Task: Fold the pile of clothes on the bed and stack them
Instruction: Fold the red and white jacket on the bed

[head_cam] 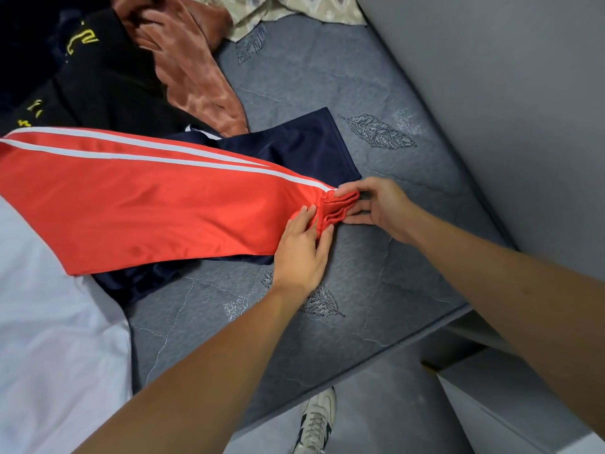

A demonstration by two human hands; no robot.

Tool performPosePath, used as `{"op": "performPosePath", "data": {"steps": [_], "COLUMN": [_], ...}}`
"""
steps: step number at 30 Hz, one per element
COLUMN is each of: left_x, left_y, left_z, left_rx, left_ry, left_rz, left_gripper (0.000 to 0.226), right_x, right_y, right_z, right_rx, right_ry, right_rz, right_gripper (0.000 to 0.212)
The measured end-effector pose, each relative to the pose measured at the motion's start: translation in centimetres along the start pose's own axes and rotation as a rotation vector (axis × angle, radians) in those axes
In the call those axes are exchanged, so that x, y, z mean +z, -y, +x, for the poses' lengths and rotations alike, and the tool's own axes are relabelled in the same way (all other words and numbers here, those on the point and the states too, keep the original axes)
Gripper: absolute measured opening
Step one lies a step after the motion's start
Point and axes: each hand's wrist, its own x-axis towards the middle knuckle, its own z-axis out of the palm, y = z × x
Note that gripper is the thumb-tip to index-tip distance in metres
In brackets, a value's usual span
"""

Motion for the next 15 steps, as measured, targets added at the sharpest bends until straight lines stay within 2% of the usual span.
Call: {"op": "performPosePath", "data": {"steps": [4, 7, 10, 13, 15], "left_x": [-0.9, -1.7, -2.9, -4.8, -6.3], "left_y": [-0.4, -0.4, -0.5, -0.5, 0.0], "left_z": [0.0, 0.5, 1.0, 0.6, 0.4], "left_rx": [-0.066, -0.12, -0.203, -0.251, -0.274], "left_ry": [-0.07, -0.142, -0.199, -0.226, -0.237], "left_rz": [-0.107, -0.16, -0.39, -0.487, -0.506], "left_gripper": [0.047, 0.03, 0.019, 0.015, 0.013], "right_x": [0.5, 1.6, 3.1, 4.9, 6.6], "right_y": [0.5, 1.0, 1.6, 2.9, 4.1], "right_z": [0.0, -0.4, -0.7, -0.5, -0.4], "right_rx": [-0.028, -0.034, -0.033, -0.105, -0.176], "right_ry": [0.001, 0.041, 0.07, -0.004, 0.007], "right_rz": [-0.035, 0.016, 0.03, -0.342, -0.501], "right_gripper": [0.033, 0.04, 0.047, 0.051, 0.05]}}
